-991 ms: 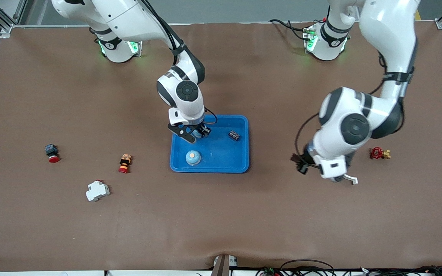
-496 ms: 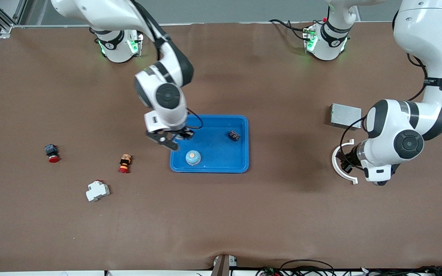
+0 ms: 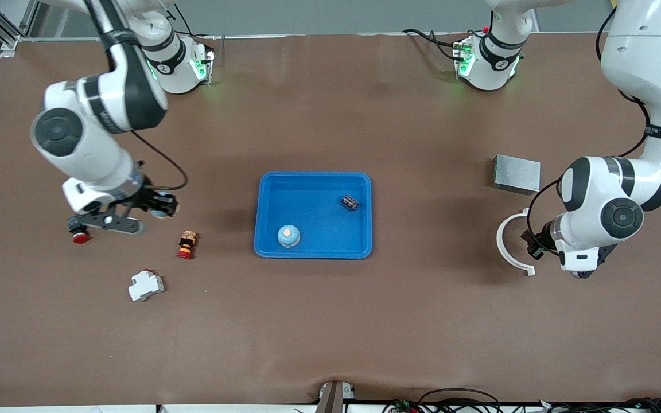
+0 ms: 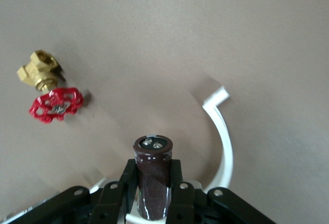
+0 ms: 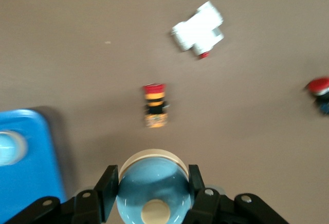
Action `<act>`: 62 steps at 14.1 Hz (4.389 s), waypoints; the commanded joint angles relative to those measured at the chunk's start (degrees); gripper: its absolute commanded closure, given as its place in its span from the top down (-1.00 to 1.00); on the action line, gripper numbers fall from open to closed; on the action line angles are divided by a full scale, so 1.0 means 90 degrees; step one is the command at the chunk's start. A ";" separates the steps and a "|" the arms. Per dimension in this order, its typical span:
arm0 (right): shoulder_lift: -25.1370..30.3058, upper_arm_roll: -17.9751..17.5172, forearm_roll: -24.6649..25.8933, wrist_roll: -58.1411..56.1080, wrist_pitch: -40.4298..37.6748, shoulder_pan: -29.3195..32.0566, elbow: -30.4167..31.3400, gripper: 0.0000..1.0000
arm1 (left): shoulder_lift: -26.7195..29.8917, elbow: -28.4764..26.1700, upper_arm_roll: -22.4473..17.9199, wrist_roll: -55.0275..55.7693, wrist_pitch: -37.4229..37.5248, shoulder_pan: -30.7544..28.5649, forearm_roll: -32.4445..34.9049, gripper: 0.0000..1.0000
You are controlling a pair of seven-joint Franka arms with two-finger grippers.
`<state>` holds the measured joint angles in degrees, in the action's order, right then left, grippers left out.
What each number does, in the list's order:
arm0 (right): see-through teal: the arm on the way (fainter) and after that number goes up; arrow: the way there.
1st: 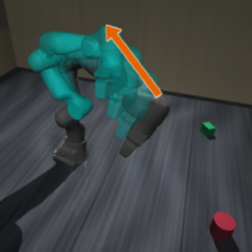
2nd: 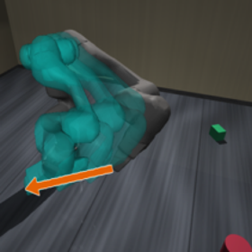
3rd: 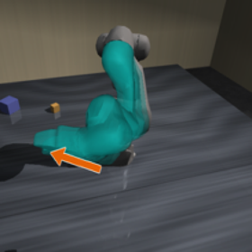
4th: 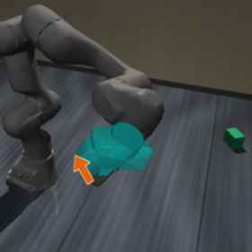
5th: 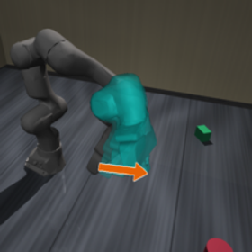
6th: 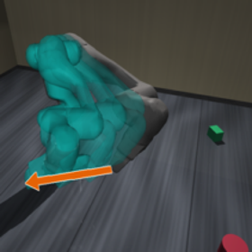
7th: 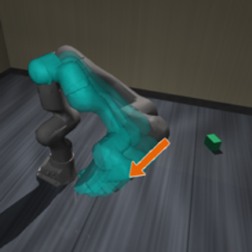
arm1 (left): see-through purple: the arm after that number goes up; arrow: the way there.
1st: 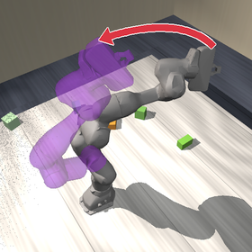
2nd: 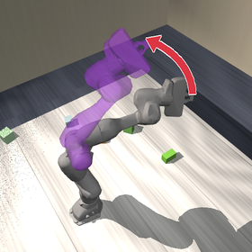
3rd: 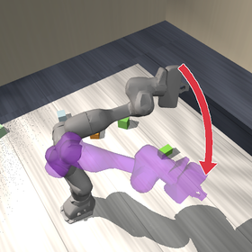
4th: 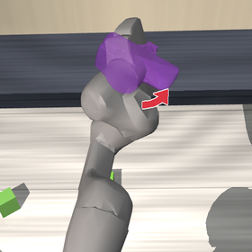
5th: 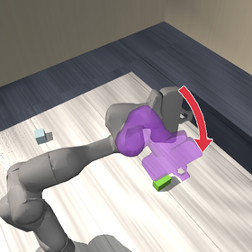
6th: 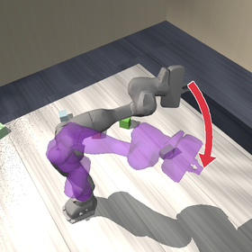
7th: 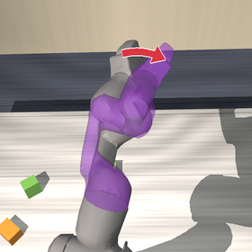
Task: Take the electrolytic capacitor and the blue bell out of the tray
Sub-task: 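Set the capacitor beside the white arc while the right gripper lowers the bell, then release the bell near the red button while the left gripper returns to the tray, then reach the left gripper to the second capacitor while the right gripper reaches the bell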
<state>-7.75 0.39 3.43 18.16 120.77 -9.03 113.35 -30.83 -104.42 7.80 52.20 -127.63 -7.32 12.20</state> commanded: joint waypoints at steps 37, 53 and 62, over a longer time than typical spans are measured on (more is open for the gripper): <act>-0.1941 -0.0121 0.0087 -0.2770 0.3426 0.1853 0.1263 -1.00 | 0.0213 0.0801 0.2034 0.4316 0.0461 0.1399 0.0255 1.00; -0.0437 -0.0258 -0.1739 0.0965 -0.0324 -0.0223 -0.0328 1.00 | -0.0148 0.0928 0.2034 0.4814 0.0101 0.1741 0.0265 1.00; -0.1822 -0.0239 -0.0667 0.4608 0.1366 -0.2295 -0.0902 1.00 | -0.0656 0.0909 0.1995 0.5546 -0.0739 0.2054 0.0314 1.00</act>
<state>-19.10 -2.54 -6.06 52.32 132.57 -26.06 109.96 -35.21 -97.17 26.00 99.88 -132.71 10.60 13.45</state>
